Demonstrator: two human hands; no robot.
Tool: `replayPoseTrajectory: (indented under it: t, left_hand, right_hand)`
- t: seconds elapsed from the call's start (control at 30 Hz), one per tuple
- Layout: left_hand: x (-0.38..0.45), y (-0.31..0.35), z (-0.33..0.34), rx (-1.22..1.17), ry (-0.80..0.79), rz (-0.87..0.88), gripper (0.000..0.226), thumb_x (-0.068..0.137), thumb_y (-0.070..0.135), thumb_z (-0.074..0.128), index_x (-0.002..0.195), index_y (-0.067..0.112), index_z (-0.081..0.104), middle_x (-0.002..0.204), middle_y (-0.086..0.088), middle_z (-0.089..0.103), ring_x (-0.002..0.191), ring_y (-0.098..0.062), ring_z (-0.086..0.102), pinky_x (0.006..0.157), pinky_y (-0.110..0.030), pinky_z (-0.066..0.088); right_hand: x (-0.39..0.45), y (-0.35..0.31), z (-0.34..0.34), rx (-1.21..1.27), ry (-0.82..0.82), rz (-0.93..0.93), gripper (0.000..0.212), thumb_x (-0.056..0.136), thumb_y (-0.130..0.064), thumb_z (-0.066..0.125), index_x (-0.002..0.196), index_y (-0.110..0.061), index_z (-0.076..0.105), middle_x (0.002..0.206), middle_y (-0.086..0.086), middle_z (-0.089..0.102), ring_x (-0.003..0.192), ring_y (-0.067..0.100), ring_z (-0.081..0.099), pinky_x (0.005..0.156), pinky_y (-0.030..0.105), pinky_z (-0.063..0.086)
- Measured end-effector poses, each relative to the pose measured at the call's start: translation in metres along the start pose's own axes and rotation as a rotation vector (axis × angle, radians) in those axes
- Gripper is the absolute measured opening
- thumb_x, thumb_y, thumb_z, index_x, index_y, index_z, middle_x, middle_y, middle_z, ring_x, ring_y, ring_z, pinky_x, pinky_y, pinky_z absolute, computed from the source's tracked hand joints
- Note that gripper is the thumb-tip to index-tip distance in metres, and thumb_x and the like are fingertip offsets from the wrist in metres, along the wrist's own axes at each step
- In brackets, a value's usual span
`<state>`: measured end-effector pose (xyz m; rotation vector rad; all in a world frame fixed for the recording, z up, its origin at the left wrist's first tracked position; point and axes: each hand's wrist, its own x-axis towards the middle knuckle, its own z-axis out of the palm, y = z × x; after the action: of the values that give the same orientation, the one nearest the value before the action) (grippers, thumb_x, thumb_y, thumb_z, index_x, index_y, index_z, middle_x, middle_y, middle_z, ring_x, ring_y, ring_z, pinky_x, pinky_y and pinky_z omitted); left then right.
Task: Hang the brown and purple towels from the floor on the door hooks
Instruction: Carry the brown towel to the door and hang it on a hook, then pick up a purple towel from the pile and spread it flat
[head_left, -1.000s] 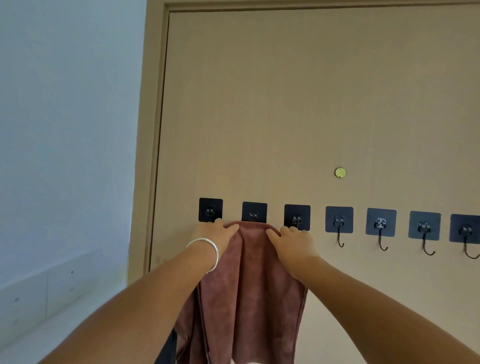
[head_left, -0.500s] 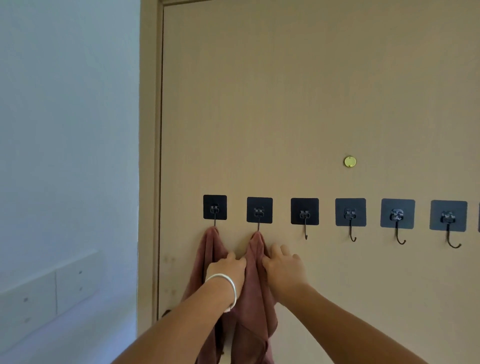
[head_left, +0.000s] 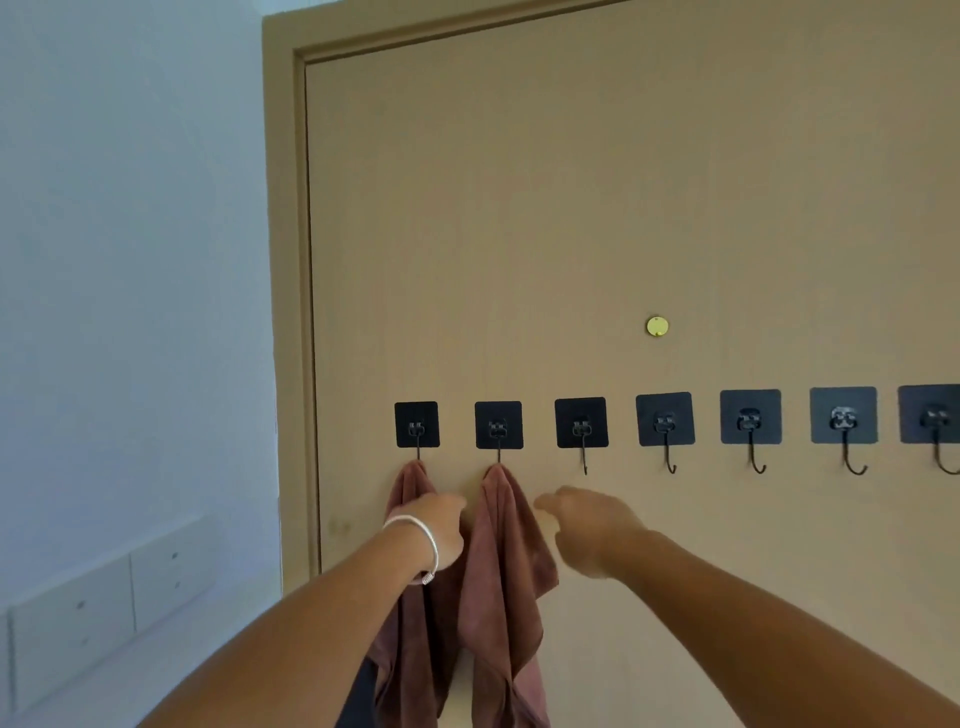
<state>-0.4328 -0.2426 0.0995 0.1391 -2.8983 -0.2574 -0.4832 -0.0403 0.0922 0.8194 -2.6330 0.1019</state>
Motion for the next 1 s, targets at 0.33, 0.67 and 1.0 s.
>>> replayPoseTrajectory:
  t: [0.33,0.67,1.0]
  left_hand:
    - [-0.005,0.121,-0.037,0.182,0.351,0.485,0.052,0.097,0.032,0.045,0.144,0.019,0.029,0.142,0.0,0.044,0.129,-0.024,0.042,0.101,-0.041,0.038]
    - [0.002,0.26,0.005,0.087,0.415,0.75,0.057,0.095,0.036,0.046,0.146,0.02,0.028,0.144,0.003,0.04,0.136,-0.02,0.033,0.111,-0.038,0.028]
    - [-0.033,0.384,0.041,-0.071,0.472,1.034,0.054,0.094,0.039,0.044,0.144,0.021,0.031,0.141,0.003,0.042,0.134,-0.019,0.033,0.112,-0.037,0.022]
  right_hand:
    - [-0.06,0.097,-0.075,-0.191,0.388,0.141,0.043,0.096,-0.028,0.045,0.139,-0.027,0.044,0.14,-0.004,0.047,0.125,0.019,0.044,0.098,0.036,0.042]
    - [-0.179,0.204,-0.108,-0.378,0.334,0.444,0.049,0.095,-0.042,0.045,0.142,-0.028,0.038,0.145,-0.003,0.041,0.133,0.02,0.037,0.106,0.038,0.034]
    - [-0.307,0.249,-0.142,-0.523,0.275,0.682,0.051,0.095,-0.042,0.045,0.143,-0.026,0.037,0.146,-0.001,0.04,0.135,0.02,0.037,0.11,0.037,0.031]
